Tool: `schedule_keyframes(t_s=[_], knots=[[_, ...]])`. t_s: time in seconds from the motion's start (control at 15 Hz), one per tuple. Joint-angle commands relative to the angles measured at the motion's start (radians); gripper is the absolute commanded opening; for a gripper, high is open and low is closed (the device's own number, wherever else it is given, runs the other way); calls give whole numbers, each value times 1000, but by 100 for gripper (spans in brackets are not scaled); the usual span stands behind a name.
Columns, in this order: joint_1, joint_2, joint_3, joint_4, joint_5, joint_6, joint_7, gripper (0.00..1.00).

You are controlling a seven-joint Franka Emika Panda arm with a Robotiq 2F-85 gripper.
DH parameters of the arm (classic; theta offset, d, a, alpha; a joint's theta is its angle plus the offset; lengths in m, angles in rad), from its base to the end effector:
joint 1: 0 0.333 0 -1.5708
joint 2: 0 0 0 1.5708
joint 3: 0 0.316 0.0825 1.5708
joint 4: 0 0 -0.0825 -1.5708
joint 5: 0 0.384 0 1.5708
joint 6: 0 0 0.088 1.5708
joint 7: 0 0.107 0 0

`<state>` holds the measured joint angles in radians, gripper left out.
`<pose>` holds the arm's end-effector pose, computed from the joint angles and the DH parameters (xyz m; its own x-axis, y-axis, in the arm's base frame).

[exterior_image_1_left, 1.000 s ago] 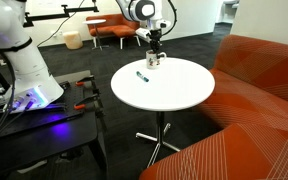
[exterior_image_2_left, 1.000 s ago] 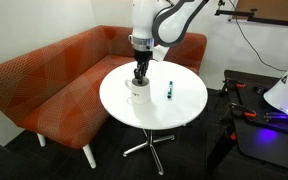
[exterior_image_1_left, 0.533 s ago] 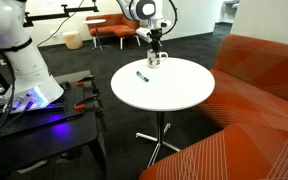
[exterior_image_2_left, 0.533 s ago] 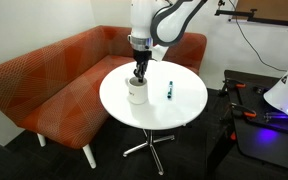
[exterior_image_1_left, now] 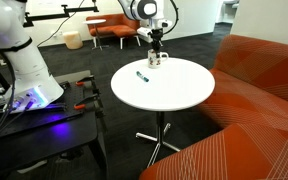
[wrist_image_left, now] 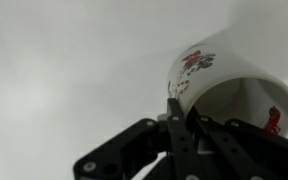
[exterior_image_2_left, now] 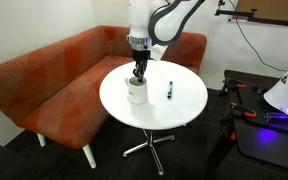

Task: Move the mug across the table then put the marker in it

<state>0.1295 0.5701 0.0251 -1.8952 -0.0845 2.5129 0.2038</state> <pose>0.6301 0.0981 0.2041 0.9984 0.0144 0.0538 0.0129 -0.9995 0.0290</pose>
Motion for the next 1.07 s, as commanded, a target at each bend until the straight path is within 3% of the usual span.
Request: schedule_keyframes(t_s=[0.0,0.47,1.0], knots=[[11,2,-29,30,5,-39,20,2],[-13,-5,-65,28,25,-39,38,2],[-86,-7,-81,25,107,-35,39,2]])
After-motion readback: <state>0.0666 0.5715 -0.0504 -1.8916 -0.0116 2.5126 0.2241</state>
